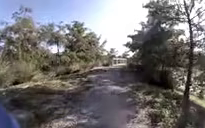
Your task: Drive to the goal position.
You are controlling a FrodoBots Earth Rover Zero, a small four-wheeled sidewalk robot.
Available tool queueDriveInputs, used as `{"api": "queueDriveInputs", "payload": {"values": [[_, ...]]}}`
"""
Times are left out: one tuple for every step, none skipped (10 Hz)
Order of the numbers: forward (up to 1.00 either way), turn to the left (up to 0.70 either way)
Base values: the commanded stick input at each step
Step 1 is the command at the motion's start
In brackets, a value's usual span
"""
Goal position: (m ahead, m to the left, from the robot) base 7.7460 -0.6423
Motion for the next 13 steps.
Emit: {"api": "queueDriveInputs", "payload": {"values": [[0.70,0.00],[0.70,0.00],[0.70,0.00],[0.70,0.00],[0.70,0.00],[0.70,0.00],[0.70,0.00],[0.70,0.00],[0.70,0.00],[0.70,0.00],[0.70,0.00],[0.70,0.00],[0.70,0.00]]}}
